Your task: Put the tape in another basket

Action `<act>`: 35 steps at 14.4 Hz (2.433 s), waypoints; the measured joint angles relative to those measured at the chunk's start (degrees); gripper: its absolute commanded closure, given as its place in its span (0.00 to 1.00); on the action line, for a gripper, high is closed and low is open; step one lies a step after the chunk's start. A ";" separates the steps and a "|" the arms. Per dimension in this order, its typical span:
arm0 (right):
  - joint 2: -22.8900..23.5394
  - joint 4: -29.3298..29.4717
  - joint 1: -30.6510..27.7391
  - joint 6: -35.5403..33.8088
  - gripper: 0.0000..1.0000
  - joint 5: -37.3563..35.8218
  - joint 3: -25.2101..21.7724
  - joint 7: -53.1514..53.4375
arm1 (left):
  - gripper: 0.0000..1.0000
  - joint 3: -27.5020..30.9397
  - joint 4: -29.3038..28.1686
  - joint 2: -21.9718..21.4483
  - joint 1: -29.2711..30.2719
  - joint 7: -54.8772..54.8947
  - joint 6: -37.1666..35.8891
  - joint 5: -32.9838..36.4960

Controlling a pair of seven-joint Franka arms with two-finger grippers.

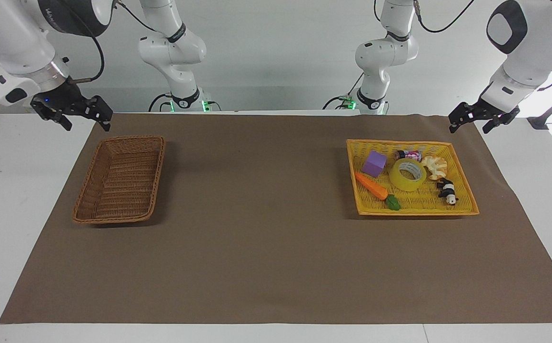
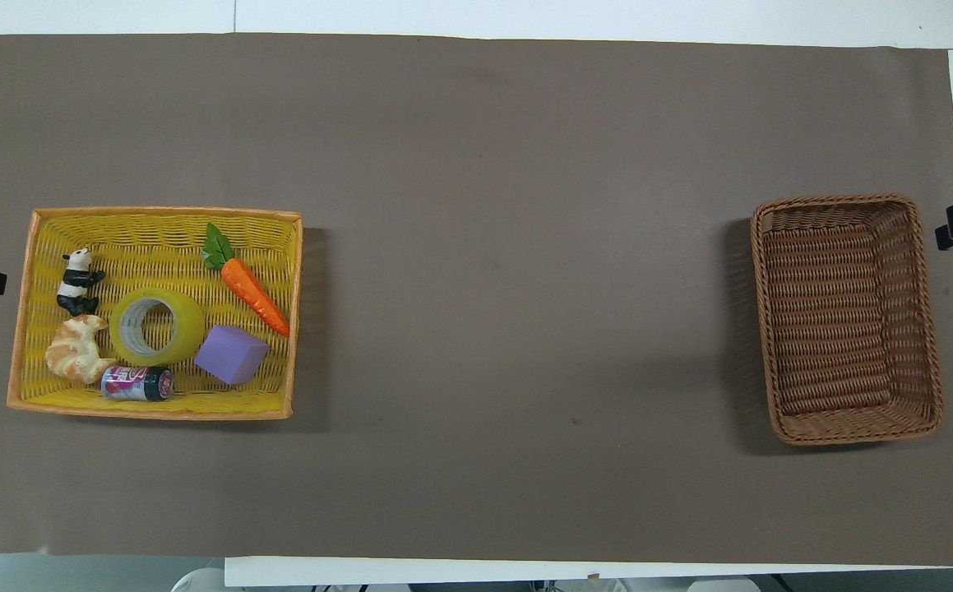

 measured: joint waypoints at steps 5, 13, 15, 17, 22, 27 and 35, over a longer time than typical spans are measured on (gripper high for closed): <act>-0.01 0.00 0.00 0.00 0.01 0.00 0.00 0.00 | 0.00 -0.30 -15.67 -0.80 0.05 -1.17 14.78 0.00; -0.01 -0.01 0.00 0.00 0.01 0.00 0.01 0.00 | 0.09 -0.65 -22.57 4.24 -1.31 -4.32 26.24 0.00; -0.01 -0.01 0.00 0.00 0.01 0.00 0.01 0.00 | 0.10 -0.65 -22.89 5.26 -1.31 -4.44 26.76 0.00; -0.01 -0.02 0.00 0.00 0.01 0.00 0.01 0.00 | 0.16 -0.64 -23.17 6.25 -1.31 -4.49 27.68 0.00; -0.01 -0.02 0.00 0.00 0.01 0.00 0.01 0.00 | 0.44 -0.64 -23.26 9.20 -1.32 -4.75 29.99 0.00; -0.02 -0.02 0.00 0.00 0.01 0.00 0.01 0.00 | 0.78 -0.74 -23.90 9.98 -1.54 -8.11 31.53 -0.02; -0.02 -0.02 0.00 0.00 0.01 0.00 0.01 0.00 | 1.00 -0.75 -24.42 9.90 -2.01 -8.50 32.70 -0.05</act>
